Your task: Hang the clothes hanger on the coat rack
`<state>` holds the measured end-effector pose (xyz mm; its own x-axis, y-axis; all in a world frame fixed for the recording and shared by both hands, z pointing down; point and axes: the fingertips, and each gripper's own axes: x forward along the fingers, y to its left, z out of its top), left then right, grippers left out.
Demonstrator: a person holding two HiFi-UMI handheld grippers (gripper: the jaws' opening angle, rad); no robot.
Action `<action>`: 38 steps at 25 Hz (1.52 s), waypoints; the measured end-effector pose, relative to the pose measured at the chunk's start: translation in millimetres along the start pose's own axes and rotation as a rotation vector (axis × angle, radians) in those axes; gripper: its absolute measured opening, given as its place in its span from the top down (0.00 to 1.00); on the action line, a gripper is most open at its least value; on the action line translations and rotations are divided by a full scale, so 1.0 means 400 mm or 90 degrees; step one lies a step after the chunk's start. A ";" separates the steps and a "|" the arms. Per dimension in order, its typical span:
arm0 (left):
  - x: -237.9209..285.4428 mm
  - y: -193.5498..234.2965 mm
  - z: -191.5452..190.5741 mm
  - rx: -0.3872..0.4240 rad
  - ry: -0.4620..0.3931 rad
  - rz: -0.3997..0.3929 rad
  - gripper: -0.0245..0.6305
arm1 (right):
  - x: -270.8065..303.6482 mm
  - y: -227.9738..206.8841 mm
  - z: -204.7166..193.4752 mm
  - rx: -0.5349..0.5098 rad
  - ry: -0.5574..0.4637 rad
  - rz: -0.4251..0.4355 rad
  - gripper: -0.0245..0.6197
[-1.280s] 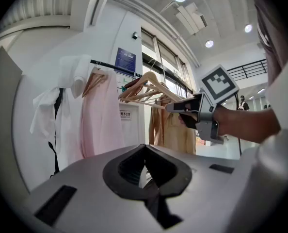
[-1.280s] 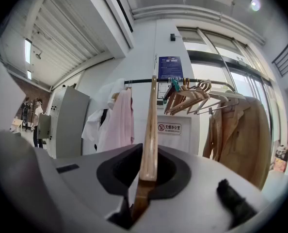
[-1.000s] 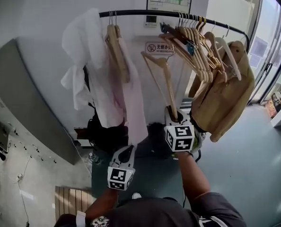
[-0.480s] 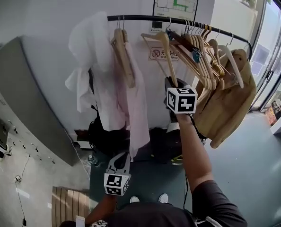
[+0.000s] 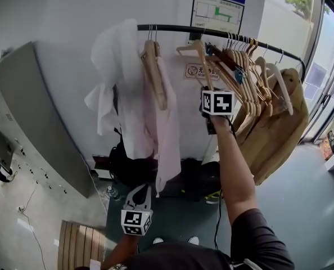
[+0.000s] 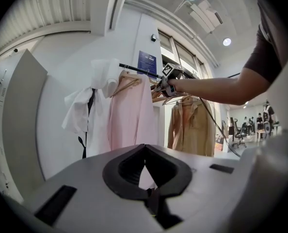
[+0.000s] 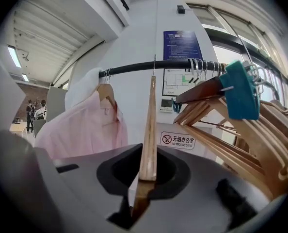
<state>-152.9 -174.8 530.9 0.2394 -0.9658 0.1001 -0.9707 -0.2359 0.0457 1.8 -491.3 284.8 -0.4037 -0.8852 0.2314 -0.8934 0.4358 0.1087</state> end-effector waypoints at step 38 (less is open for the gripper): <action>0.160 -0.150 0.065 0.020 -0.020 -0.036 0.95 | -0.443 0.132 -0.523 -0.037 -0.154 0.063 0.92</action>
<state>-79.8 -225.3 508.9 0.2930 -0.9538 0.0662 -0.9561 -0.2925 0.0185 67.2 -277.4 451.8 -0.5299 -0.8480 0.0072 -0.8373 0.5245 0.1545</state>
